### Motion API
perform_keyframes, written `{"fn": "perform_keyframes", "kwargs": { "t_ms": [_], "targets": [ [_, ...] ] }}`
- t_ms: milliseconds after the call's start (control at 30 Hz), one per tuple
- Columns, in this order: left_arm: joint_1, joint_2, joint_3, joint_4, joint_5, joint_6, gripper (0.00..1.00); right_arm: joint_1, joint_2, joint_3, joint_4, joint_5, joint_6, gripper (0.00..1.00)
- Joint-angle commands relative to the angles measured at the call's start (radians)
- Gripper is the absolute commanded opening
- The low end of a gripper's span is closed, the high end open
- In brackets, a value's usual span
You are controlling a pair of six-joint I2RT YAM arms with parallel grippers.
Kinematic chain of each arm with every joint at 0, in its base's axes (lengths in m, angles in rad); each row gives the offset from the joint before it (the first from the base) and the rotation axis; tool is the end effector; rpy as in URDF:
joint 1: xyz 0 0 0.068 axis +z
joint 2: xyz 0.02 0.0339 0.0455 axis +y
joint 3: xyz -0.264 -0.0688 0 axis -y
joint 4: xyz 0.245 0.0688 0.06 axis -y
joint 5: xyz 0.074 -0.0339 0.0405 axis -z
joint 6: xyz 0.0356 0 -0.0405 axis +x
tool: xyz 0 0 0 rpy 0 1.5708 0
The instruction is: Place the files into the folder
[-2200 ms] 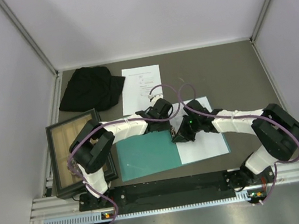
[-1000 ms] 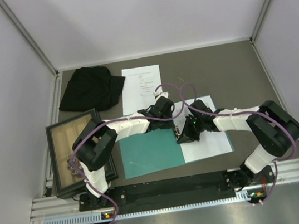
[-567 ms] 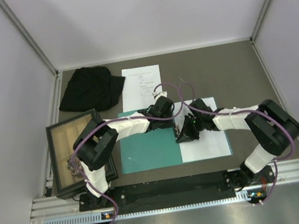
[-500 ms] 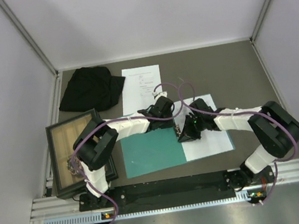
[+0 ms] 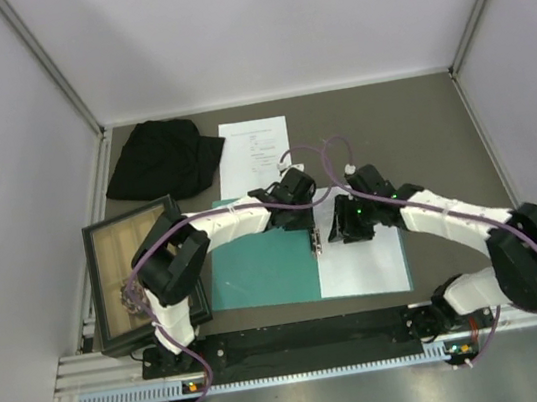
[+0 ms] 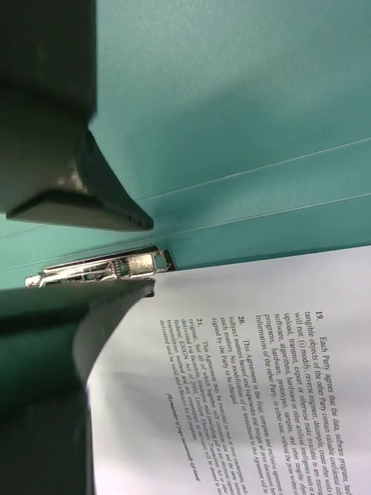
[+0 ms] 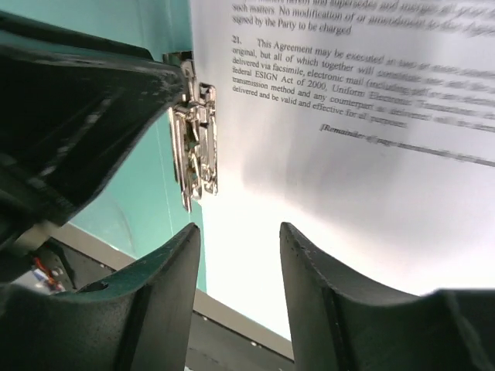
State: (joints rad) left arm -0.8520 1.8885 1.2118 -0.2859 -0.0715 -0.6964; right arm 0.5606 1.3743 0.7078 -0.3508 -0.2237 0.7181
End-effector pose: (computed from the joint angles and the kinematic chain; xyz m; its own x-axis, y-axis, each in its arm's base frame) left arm 0.2611 -0.2946 0.1678 -0.8789 0.0328 -0.4759 0.2086 0.9236 -0.3215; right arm 0.2120 0.1424 0.1756 -0.9487 0.1620 -0.2717 0.0093 0.8728 0.4880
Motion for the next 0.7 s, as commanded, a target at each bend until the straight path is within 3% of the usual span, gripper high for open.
{"fn": "perform_keyframes", "kwargs": {
  "t_ms": [0,100,200,333,367,500,667],
  "targets": [
    [-0.004,-0.11,0.058,-0.104,-0.068,0.012,0.45,-0.008,-0.165,0.09,-0.169,0.154,-0.103,0.46],
    [-0.004,-0.184,0.016,-0.142,-0.122,-0.017,0.54,-0.008,-0.25,0.093,-0.236,0.268,-0.147,0.45],
    [-0.004,-0.256,-0.073,-0.121,-0.117,-0.04,0.52,-0.008,-0.308,0.085,-0.257,0.305,-0.172,0.49],
    [-0.004,-0.27,-0.185,-0.049,-0.027,-0.069,0.3,-0.008,-0.345,0.085,-0.258,0.265,-0.18,0.5],
    [-0.005,-0.249,-0.195,-0.035,-0.011,-0.077,0.19,-0.007,-0.351,0.082,-0.255,0.253,-0.181,0.5],
    [-0.021,-0.172,-0.176,-0.025,-0.022,-0.097,0.04,-0.01,-0.368,0.073,-0.244,0.193,-0.189,0.5],
    [-0.047,-0.082,-0.121,-0.039,-0.042,-0.115,0.0,-0.01,-0.392,0.038,-0.229,0.138,-0.197,0.5]
  ]
}}
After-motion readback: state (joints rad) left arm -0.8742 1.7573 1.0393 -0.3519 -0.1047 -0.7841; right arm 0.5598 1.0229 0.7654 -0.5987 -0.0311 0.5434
